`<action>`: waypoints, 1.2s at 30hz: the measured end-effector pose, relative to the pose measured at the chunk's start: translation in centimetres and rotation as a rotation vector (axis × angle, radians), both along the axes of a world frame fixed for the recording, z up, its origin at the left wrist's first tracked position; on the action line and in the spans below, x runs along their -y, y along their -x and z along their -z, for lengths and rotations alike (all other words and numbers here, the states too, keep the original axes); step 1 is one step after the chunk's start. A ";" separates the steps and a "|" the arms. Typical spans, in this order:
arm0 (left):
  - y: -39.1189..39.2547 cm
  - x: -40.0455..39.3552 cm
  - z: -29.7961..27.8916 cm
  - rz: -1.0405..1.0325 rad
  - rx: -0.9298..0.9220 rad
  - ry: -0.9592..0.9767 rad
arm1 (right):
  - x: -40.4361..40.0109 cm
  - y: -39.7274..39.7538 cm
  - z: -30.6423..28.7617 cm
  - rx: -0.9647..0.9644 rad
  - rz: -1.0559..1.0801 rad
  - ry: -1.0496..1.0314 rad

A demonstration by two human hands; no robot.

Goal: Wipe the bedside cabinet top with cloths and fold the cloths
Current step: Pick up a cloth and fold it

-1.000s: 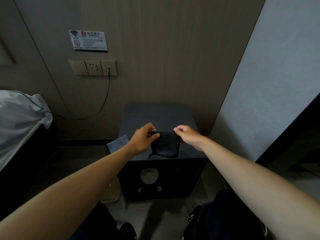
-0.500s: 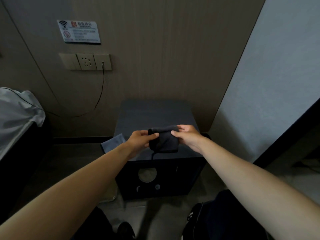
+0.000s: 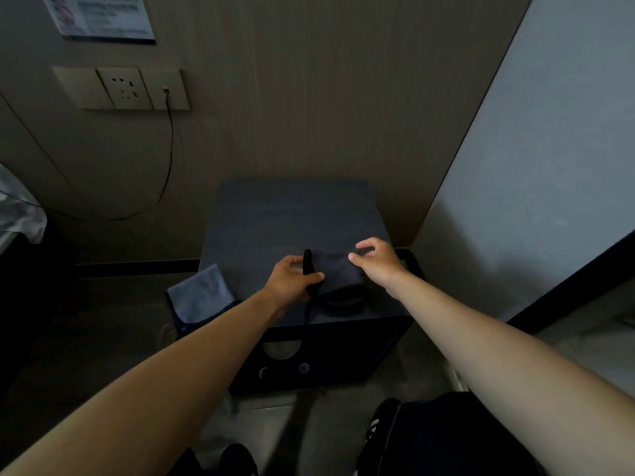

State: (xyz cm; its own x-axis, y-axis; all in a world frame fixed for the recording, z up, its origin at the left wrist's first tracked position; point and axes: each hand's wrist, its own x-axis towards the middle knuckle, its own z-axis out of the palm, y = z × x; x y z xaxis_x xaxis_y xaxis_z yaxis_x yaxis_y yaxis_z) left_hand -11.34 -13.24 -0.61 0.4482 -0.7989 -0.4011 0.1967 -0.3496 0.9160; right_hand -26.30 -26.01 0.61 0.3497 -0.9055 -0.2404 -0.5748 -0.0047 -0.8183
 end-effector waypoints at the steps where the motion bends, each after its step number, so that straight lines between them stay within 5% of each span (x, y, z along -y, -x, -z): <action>1: 0.0 1.1 0.3 -0.020 0.021 0.004 | 0.8 -0.1 0.1 0.029 0.034 -0.026; 8: -1.1 9.0 1.9 -0.087 0.384 0.014 | 7.7 -1.4 0.8 0.120 0.018 -0.035; 17: -4.4 19.0 3.5 0.214 0.969 0.169 | 16.7 -4.7 3.4 -0.038 0.013 0.310; 23: -5.6 22.7 5.1 0.336 1.355 0.012 | 20.8 -6.5 4.9 -0.101 -0.024 0.424; 36: -7.6 27.7 4.8 0.577 1.535 -0.175 | 25.9 -8.3 5.7 -0.308 -0.069 0.420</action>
